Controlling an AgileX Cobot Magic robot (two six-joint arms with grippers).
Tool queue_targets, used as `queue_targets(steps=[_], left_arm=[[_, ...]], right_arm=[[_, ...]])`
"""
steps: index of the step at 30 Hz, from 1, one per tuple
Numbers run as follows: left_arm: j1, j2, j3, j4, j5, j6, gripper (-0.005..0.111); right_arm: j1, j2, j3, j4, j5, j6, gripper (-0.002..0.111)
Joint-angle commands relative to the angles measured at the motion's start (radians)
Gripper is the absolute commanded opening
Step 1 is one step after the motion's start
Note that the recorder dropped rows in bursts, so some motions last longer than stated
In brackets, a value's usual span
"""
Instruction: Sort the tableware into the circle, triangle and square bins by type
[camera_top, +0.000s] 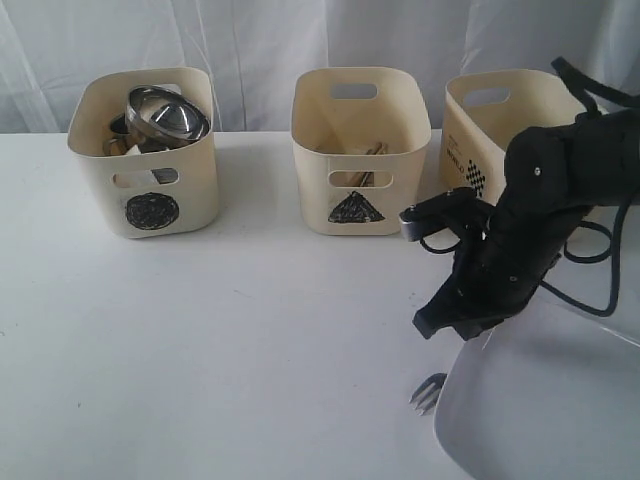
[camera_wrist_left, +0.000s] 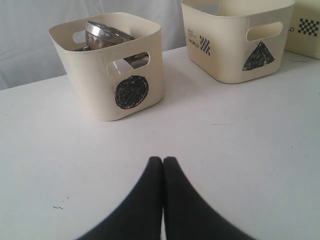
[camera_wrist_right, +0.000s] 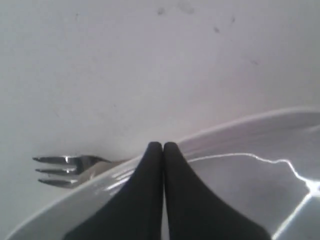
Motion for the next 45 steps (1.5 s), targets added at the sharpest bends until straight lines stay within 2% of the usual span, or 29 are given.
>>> queue_targets(steps=[1, 5, 7, 10, 20, 45], left_arm=[[0.002, -0.005, 0.004, -0.006, 0.003, 0.0, 0.0], [0.002, -0.005, 0.004, -0.006, 0.003, 0.0, 0.0], [0.002, -0.005, 0.004, -0.006, 0.003, 0.0, 0.0], [0.002, -0.005, 0.004, -0.006, 0.003, 0.0, 0.0], [0.002, -0.005, 0.004, -0.006, 0.003, 0.0, 0.0], [0.002, -0.005, 0.004, -0.006, 0.003, 0.0, 0.0]], right_arm=[[0.002, -0.085, 0.019, -0.094, 0.082, 0.069, 0.0], [-0.035, -0.166, 0.106, -0.266, 0.136, 0.184, 0.0], [-0.084, -0.185, 0.155, -0.338, 0.134, 0.23, 0.0], [-0.146, -0.201, 0.189, -0.365, 0.079, 0.247, 0.0], [-0.22, -0.195, 0.2, -0.396, -0.039, 0.283, 0.0], [-0.251, -0.017, 0.2, -0.434, -0.095, 0.325, 0.0]])
